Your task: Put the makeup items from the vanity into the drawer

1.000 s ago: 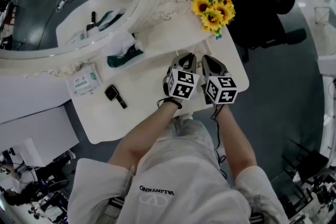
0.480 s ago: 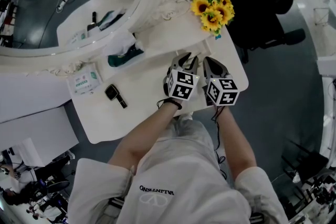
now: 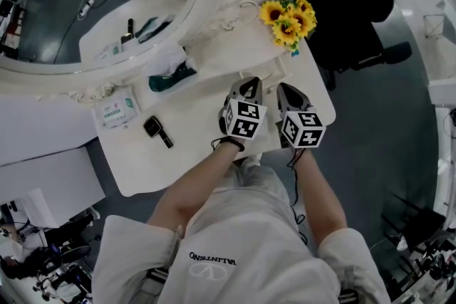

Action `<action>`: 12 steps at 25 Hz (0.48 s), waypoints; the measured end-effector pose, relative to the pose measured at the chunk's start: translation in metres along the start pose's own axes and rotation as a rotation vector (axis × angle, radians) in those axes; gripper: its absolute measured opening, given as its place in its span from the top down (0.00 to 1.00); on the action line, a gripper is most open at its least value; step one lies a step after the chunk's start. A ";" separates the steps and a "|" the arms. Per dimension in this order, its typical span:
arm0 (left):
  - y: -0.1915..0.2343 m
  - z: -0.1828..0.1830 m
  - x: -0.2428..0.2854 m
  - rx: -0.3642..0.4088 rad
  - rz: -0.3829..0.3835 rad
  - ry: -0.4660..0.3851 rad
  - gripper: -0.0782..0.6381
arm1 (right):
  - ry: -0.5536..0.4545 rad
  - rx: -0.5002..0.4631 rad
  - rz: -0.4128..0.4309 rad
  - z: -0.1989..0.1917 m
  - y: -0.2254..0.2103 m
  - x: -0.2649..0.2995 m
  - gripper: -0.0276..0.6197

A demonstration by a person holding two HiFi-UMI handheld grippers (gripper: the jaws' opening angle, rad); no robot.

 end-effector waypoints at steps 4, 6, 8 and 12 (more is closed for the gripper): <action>0.005 0.004 -0.010 -0.028 0.011 -0.029 0.89 | 0.001 -0.006 -0.004 -0.001 0.001 -0.006 0.94; 0.007 0.006 -0.016 -0.047 0.007 -0.038 0.89 | 0.001 -0.007 -0.010 -0.001 -0.001 -0.009 0.94; 0.011 0.008 -0.025 -0.063 0.002 -0.053 0.89 | -0.003 -0.008 -0.015 -0.001 -0.003 -0.012 0.94; 0.020 0.015 -0.049 -0.082 -0.017 -0.119 0.89 | -0.027 -0.022 -0.016 0.007 -0.002 -0.025 0.94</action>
Point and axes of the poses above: the fingertips, and each gripper's own axes: x forward along the fingers, y to its left, z out of its top, the point moved 2 cm from there along -x, backward along the fingers, and after that the axes turned 1 degree about y, right-handed, at the moved point
